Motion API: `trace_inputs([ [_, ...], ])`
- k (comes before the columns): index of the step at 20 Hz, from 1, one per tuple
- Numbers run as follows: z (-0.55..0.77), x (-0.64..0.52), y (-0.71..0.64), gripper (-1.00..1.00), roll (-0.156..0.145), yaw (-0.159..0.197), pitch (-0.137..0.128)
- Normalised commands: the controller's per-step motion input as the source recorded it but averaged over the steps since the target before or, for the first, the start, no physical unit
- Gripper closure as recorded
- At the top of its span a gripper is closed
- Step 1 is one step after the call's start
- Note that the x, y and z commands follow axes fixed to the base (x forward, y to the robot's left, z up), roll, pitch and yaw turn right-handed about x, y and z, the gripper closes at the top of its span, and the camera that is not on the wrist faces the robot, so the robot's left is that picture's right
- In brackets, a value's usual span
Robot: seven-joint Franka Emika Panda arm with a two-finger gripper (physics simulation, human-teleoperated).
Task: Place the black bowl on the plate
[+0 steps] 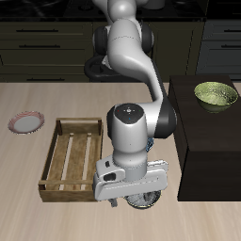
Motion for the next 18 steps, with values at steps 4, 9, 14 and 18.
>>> trace_inputs([
  [4,-0.49,-0.01,0.21,-1.0,0.018,-0.019,0.07],
  [9,-0.29,-0.19,0.23,1.0,0.058,-0.017,0.033],
  [14,-0.01,-0.06,0.09,1.0,0.028,-0.019,-0.048],
  [18,0.2,-0.19,-0.12,1.0,-0.011,-0.047,-0.107],
])
